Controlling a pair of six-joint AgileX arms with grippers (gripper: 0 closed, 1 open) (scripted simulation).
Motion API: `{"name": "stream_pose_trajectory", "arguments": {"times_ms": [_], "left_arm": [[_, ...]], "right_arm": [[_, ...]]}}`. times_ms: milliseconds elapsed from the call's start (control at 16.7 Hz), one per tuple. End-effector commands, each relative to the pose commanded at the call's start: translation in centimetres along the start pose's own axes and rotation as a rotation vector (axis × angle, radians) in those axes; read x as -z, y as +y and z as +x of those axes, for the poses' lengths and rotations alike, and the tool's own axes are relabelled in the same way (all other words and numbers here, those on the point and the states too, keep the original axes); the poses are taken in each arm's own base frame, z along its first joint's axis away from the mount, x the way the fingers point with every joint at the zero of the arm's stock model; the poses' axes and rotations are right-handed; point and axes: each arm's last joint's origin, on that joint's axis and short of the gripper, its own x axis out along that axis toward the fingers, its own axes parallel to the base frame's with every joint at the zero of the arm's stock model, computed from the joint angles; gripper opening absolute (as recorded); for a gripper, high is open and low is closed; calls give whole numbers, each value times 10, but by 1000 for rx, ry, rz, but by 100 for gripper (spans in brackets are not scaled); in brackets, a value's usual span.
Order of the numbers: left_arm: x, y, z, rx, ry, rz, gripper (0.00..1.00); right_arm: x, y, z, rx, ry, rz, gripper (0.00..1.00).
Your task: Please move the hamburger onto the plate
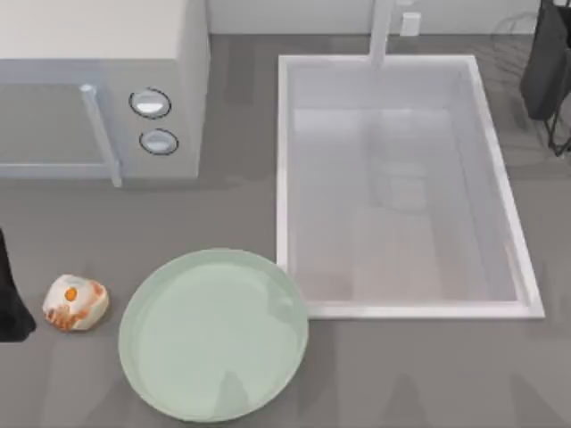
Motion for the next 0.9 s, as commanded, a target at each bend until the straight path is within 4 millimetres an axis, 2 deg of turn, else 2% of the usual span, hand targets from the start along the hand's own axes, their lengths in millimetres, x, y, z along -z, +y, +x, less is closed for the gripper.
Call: {"name": "stream_pose_trajectory", "arguments": {"times_ms": [240, 540, 720, 900], "left_arm": [[-3, -1, 0, 12, 38, 3, 100], [-29, -4, 10, 51, 310, 49, 100], [-47, -7, 33, 74, 571, 105, 100], [-55, -14, 75, 118, 878, 167, 100]], "right_arm": [[0, 0, 0, 0, 0, 0, 100], [0, 0, 0, 0, 0, 0, 100], [0, 0, 0, 0, 0, 0, 100], [0, 0, 0, 0, 0, 0, 100]]}}
